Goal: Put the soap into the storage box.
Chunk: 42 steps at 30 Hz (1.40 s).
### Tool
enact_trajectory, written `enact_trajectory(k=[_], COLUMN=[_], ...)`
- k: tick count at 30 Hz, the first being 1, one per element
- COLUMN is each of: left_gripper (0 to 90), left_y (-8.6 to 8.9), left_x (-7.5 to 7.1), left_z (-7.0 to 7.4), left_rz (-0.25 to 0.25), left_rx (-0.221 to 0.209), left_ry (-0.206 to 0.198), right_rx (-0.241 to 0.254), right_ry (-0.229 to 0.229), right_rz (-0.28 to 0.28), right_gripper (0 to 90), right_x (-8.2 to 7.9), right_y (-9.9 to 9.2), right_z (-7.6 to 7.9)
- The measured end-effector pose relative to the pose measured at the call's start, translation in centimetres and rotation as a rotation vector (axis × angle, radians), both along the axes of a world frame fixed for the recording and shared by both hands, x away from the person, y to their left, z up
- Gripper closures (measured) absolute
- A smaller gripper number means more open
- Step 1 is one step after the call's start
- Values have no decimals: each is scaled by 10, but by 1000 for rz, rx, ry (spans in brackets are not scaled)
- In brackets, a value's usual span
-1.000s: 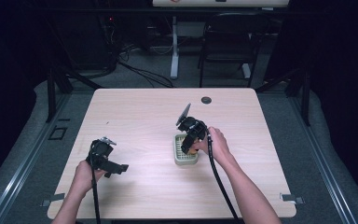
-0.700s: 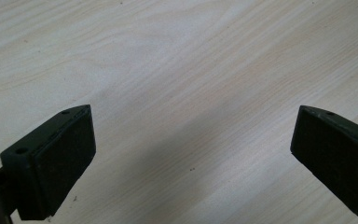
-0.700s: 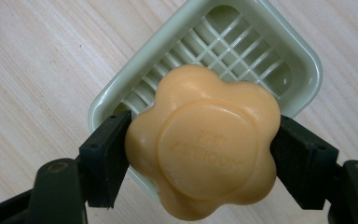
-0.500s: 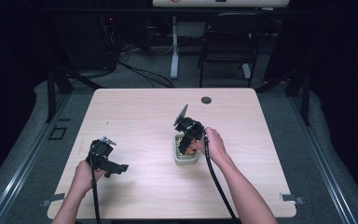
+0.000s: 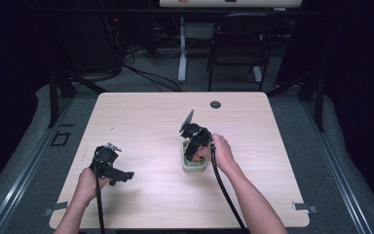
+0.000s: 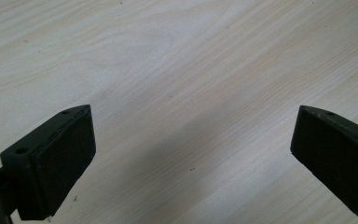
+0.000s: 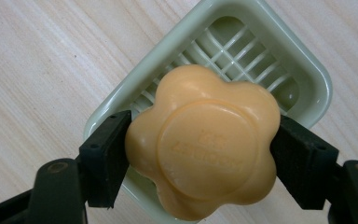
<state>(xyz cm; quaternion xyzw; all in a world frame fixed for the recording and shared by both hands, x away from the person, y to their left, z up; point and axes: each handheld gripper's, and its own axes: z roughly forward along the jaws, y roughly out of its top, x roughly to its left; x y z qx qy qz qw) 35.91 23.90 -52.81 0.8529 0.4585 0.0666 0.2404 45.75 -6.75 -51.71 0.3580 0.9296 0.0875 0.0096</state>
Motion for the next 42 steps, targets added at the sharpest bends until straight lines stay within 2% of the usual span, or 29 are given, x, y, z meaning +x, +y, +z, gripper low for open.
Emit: enact_trajectory(k=[14, 21, 28, 31, 33, 42], left_gripper=[0, 0, 0, 0, 0, 0], left_y=[0, 0, 0, 0, 0, -1], left_x=[0, 0, 0, 0, 0, 0], left_z=[0, 0, 0, 0, 0, 0], left_rz=[-6, -11, -12, -13, -13, -11], left_rx=[-1, 1, 1, 2, 2, 0], left_ry=[1, 3, 4, 4, 6, 2], right_rx=[5, -13, -17, -29, -16, -22], right_ry=[-18, -21, -30, -20, -29, -28], right_rz=[-1, -3, -26, -37, -56, -48], right_gripper=[265, 265, 265, 265, 264, 264], right_x=[1, 0, -1, -1, -2, -1], right_y=[4, 6, 5, 5, 4, 4], right_z=[-6, -8, -11, -10, -11, -11])
